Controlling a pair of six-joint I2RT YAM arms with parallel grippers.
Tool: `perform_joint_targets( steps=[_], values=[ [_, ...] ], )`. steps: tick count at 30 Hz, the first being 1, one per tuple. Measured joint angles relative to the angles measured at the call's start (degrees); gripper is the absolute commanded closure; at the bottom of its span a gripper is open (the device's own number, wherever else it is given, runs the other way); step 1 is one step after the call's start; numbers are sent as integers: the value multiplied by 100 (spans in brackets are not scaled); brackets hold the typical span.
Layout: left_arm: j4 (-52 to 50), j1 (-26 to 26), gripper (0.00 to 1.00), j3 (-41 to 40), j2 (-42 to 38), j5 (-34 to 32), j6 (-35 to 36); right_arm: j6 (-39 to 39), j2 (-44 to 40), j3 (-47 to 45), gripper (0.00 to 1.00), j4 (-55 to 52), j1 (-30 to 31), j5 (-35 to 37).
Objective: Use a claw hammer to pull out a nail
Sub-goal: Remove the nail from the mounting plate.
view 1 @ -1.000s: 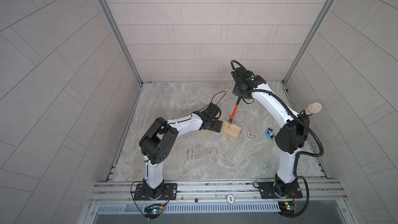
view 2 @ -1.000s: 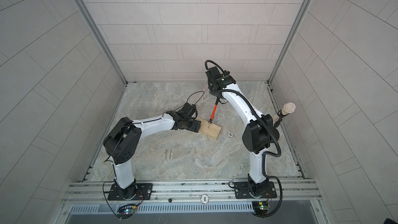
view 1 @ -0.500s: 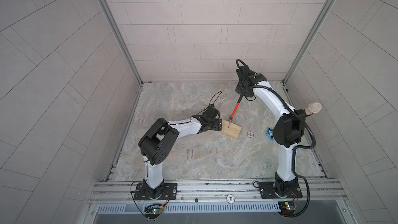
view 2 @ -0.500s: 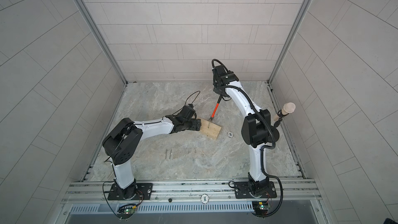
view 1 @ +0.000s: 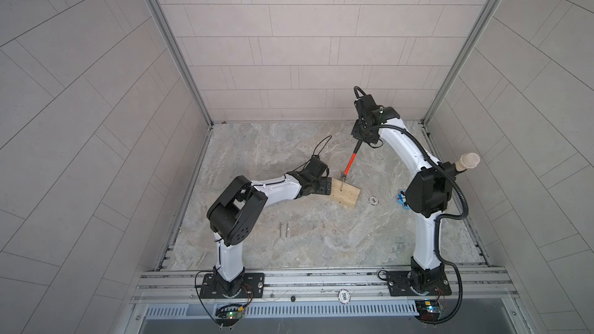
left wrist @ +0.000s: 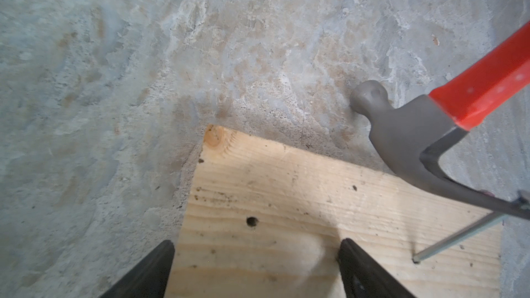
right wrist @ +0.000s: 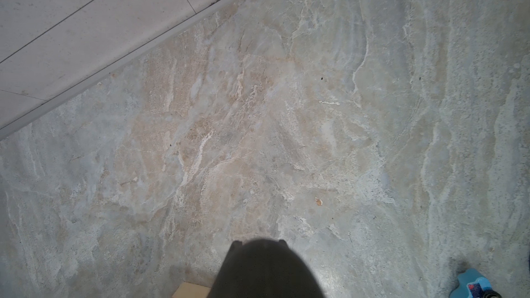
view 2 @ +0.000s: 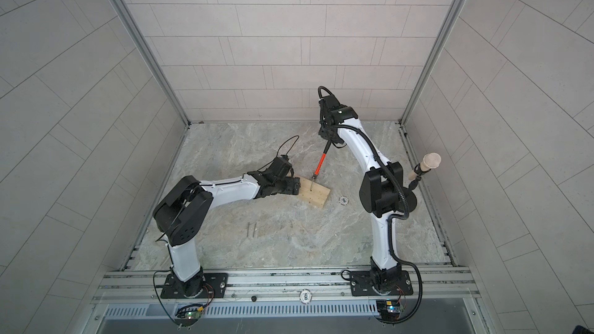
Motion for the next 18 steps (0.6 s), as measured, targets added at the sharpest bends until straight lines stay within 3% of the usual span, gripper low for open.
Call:
perform_joint_targets(
  steps=[9, 18],
  values=[
    [-127, -26, 8, 162, -140, -15, 166, -17, -9, 140, 100, -122, 26, -175],
    [-1451, -92, 7, 557, -372, 535, 925, -144, -437, 140, 100, -17, 76, -358]
  ],
)
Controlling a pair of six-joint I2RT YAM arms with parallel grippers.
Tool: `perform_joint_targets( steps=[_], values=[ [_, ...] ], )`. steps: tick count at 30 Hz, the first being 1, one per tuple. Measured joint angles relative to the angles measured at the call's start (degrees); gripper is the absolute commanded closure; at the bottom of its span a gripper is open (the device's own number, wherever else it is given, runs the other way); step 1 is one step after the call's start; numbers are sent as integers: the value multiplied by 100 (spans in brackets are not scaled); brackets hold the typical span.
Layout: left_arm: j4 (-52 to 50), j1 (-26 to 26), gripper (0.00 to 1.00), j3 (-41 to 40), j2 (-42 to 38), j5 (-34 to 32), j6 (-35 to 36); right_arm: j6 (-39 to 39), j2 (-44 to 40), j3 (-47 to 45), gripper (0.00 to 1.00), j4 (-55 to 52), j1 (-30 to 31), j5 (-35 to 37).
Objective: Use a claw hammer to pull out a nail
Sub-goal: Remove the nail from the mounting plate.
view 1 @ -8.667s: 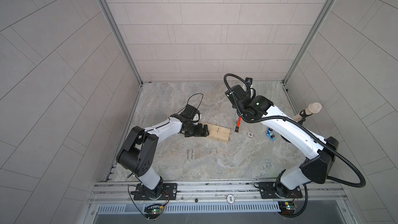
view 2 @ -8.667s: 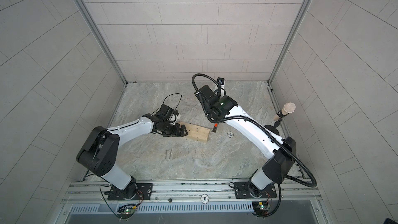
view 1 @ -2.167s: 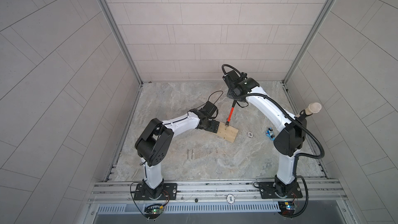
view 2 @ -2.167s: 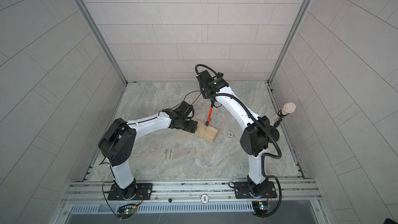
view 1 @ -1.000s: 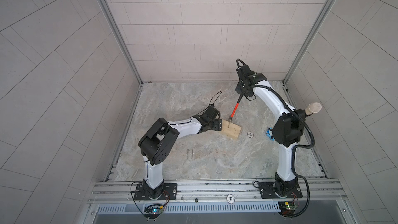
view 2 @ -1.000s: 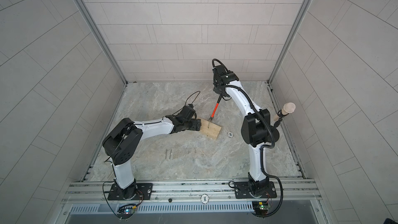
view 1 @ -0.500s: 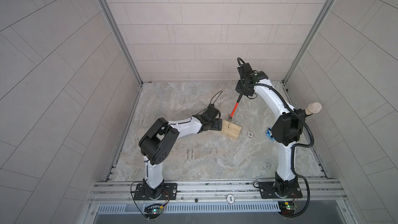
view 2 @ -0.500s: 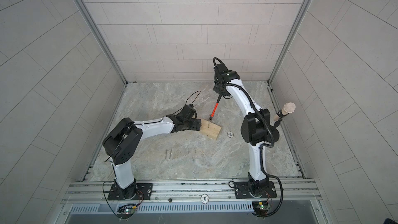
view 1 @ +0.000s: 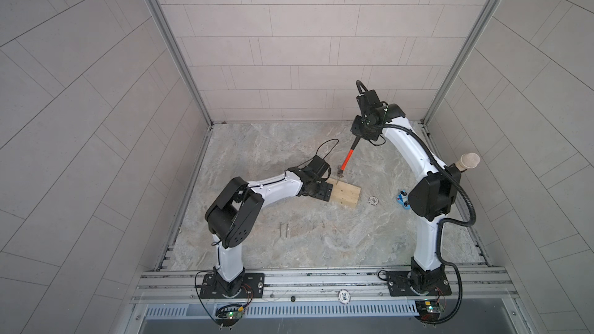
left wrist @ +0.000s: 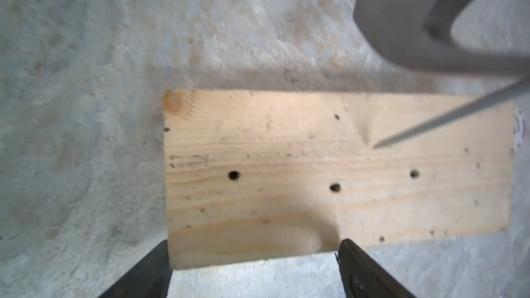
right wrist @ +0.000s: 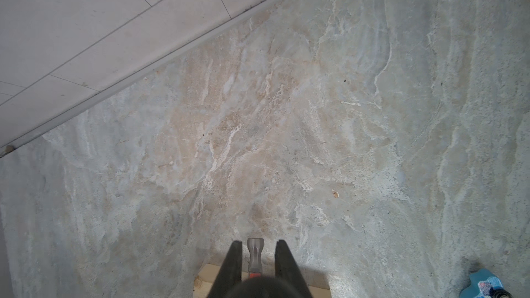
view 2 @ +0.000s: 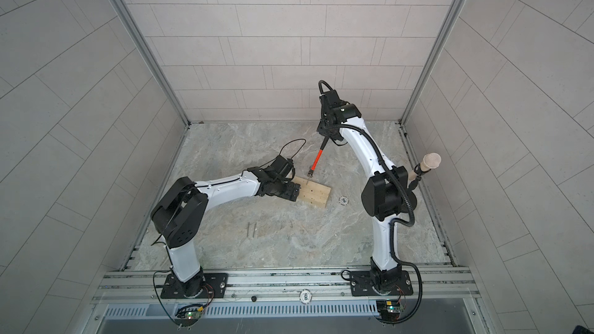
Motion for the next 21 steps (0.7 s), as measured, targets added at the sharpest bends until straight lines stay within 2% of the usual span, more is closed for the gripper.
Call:
perform_joint_targets(
  steps=[4, 10, 16, 21],
  values=[
    [-323, -15, 6, 61, -385, 208, 186, -76, -444, 0, 100, 72, 68, -4],
    [-278, 81, 2, 33, -1224, 568, 251, -199, -887, 2, 100, 129, 254, 33],
    [260, 492, 0, -457, -2166, 1333, 144, -358, -925, 11, 100, 125, 691, 195],
    [398, 748, 5, -546, -2286, 2055, 260, -393, -925, 103, 100, 79, 1123, 280]
  ],
)
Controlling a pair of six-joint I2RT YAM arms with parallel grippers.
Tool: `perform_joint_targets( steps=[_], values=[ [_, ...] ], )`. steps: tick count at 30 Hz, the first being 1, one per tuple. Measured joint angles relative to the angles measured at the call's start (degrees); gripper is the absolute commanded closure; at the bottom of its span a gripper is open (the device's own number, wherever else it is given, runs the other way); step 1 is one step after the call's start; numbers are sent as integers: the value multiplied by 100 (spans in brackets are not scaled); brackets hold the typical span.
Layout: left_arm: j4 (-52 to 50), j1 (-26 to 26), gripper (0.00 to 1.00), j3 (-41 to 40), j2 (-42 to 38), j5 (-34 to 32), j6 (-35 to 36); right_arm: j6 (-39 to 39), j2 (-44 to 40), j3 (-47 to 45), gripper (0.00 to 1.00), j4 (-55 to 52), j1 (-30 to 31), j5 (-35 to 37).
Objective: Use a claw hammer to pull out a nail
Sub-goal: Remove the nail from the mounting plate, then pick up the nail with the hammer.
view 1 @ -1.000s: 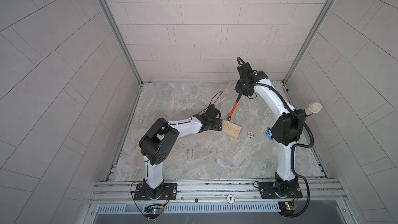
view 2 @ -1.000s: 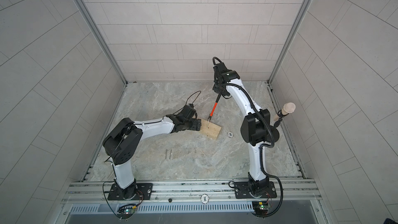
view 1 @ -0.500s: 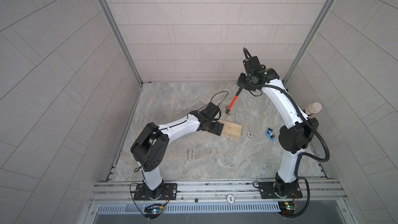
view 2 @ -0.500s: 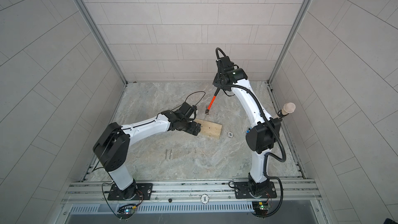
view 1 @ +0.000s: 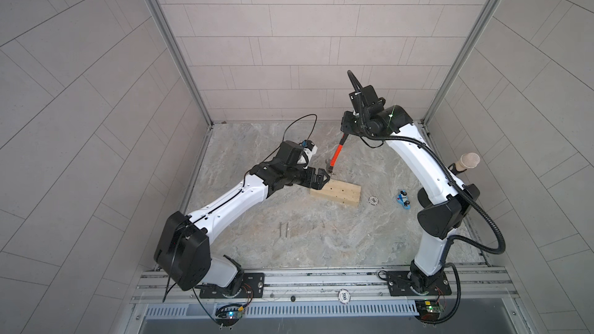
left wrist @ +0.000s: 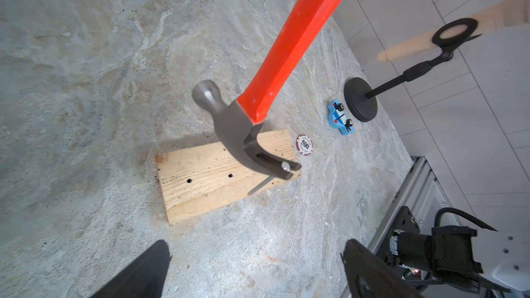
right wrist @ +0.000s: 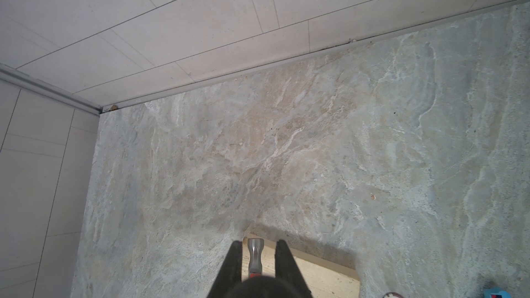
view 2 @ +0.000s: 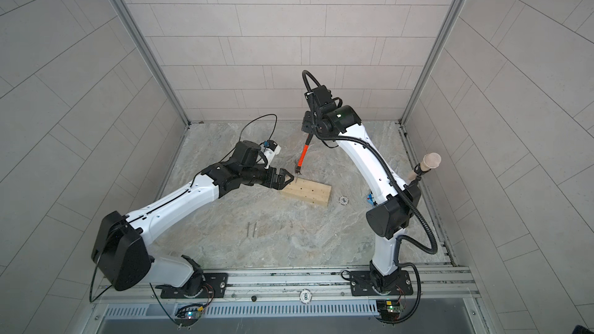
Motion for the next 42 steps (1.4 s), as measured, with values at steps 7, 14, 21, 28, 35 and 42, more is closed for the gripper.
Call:
perform_joint_targets(
  steps=[7, 14, 21, 28, 35, 42],
  values=[
    [7, 0, 11, -203, -2, 627, 245, 7, 0, 284, 100, -31, 350, 87],
    [39, 0, 17, -295, -9, 763, 382, 39, 0, 452, 100, -74, 492, 168],
    [247, 55, 22, -400, -9, 763, 378, 72, 0, 682, 100, -116, 662, 168],
    [527, 243, 45, -638, -13, 758, 299, 94, 101, 826, 100, -190, 785, 175],
    [699, 304, 69, -717, -90, 726, 275, 184, 175, 885, 100, -205, 839, 232],
    [835, 299, 82, -772, -323, 728, 247, 247, 199, 896, 100, -236, 863, 389]
  ],
)
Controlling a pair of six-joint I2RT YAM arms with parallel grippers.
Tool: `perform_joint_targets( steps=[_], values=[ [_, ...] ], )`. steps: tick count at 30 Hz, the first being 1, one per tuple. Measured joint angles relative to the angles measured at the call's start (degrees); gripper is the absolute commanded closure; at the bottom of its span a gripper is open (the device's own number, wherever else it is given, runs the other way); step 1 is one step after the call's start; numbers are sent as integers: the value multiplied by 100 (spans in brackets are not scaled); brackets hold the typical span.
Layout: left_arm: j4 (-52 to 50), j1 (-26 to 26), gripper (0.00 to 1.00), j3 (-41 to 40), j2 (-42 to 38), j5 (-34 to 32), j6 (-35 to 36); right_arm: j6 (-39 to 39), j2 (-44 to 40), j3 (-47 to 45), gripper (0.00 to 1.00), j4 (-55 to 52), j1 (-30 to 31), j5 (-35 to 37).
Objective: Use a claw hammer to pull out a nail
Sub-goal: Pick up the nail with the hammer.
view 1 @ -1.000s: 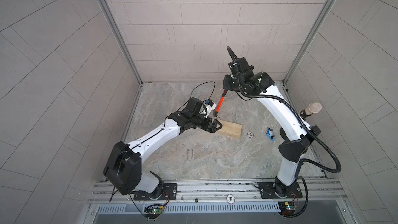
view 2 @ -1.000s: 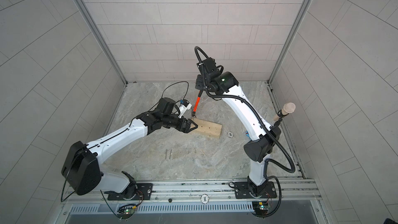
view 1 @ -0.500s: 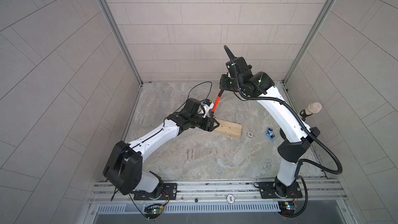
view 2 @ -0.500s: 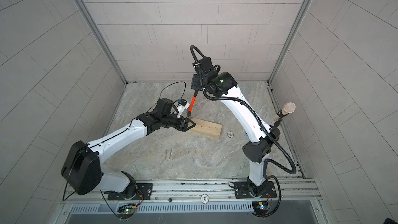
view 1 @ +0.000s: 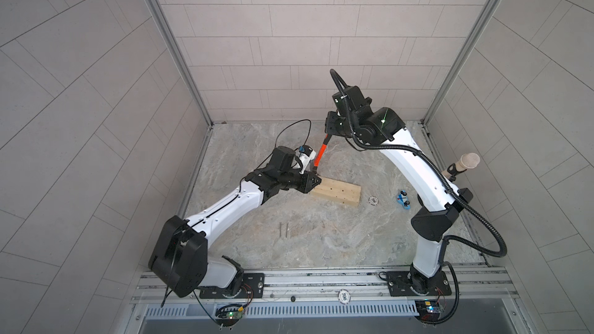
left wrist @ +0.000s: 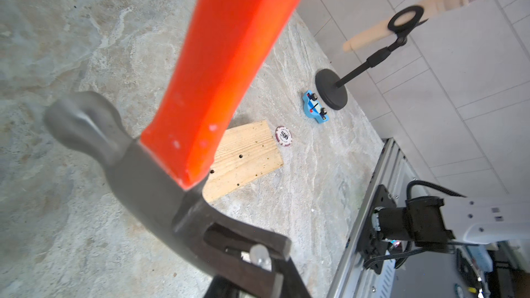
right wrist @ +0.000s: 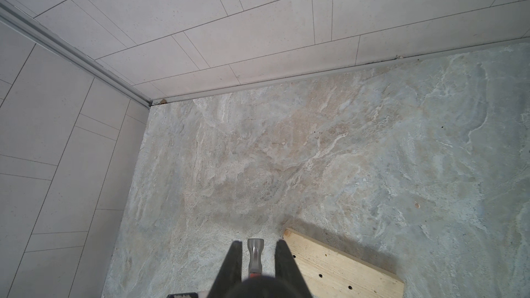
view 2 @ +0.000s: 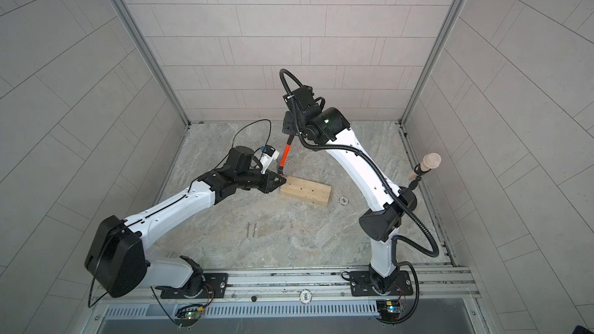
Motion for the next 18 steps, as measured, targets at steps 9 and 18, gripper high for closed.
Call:
perform_joint_targets(
  steps=[9, 18],
  values=[
    [17, 0, 92, -7, -39, 7, 7, 61, 63, 15, 100, -28, 15, 131],
    [37, 0, 97, -7, -37, 13, 0, 59, 81, 13, 100, -48, 26, 236]
  ],
)
